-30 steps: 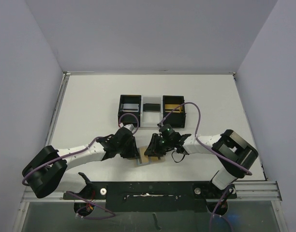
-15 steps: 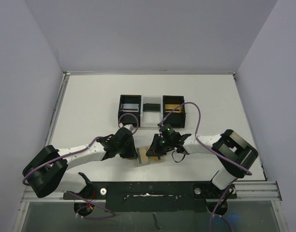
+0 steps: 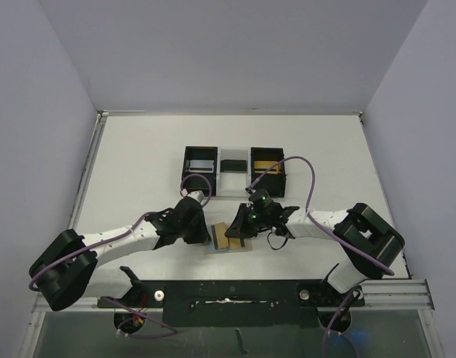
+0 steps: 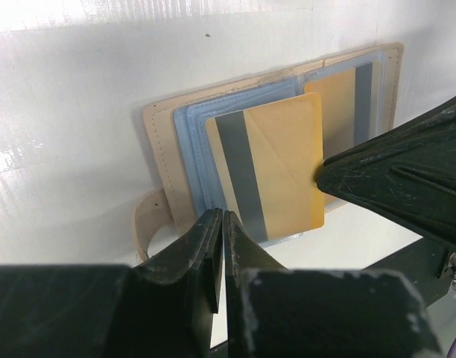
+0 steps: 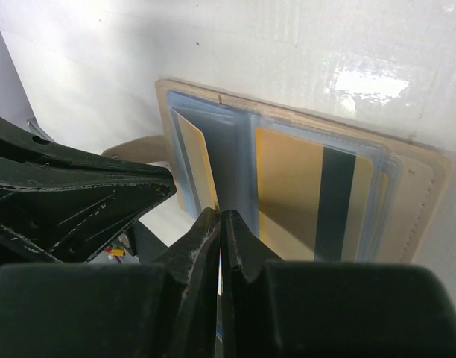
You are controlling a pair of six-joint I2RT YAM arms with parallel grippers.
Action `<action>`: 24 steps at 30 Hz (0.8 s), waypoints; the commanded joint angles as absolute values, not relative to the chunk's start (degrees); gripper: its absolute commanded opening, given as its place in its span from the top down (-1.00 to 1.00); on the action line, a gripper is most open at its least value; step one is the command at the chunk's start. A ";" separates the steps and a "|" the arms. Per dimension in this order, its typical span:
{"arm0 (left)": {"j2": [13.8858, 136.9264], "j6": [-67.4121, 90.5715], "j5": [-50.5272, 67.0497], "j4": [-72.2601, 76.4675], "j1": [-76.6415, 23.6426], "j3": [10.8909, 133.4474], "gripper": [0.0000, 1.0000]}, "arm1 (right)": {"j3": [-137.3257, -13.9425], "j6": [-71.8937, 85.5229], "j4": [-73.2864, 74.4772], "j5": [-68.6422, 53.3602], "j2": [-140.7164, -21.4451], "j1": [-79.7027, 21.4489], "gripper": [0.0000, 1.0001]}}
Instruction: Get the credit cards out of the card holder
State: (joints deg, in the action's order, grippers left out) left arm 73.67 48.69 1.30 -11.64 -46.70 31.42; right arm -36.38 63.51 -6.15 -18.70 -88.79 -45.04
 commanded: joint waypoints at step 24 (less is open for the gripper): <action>80.63 42.83 -0.74 -17.39 -47.48 39.14 0.75 | -32.80 67.41 -13.29 -21.17 -89.56 -43.44 1.00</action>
